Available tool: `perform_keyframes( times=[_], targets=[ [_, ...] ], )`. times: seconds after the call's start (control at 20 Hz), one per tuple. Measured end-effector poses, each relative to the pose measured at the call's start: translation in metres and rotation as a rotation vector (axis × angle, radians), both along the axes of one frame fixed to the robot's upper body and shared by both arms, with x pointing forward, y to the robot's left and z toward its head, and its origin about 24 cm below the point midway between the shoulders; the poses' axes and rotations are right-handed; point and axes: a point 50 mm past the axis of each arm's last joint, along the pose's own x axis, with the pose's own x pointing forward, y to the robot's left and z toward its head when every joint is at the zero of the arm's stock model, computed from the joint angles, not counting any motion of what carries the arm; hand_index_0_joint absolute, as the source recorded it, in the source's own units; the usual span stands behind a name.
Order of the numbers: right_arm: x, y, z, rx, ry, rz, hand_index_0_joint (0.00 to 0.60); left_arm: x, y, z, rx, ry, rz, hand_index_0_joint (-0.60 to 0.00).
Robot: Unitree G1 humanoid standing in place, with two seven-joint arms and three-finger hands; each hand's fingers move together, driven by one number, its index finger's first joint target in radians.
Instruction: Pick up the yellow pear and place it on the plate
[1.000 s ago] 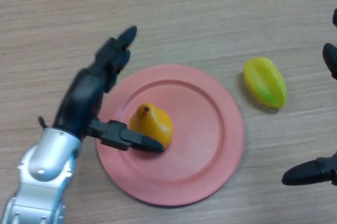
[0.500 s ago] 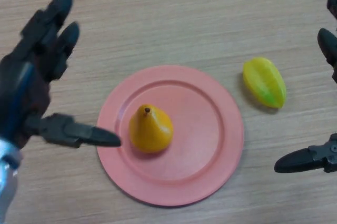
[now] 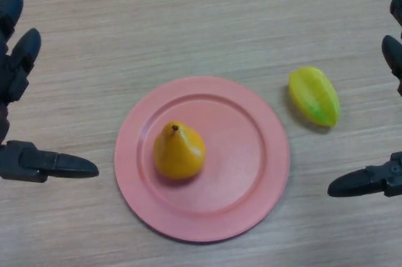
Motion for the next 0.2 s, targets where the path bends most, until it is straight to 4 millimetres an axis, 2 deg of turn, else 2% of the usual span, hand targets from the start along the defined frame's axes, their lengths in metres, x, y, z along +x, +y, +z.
perform_keyframes(
  times=[0.2],
  targets=[
    [-0.0003, 0.0030, -0.0036, -0.011, 0.018, 0.023, 0.000, 0.0003, -0.0007, -0.0005, -0.001, 0.001, -0.003, 0.000]
  ],
)
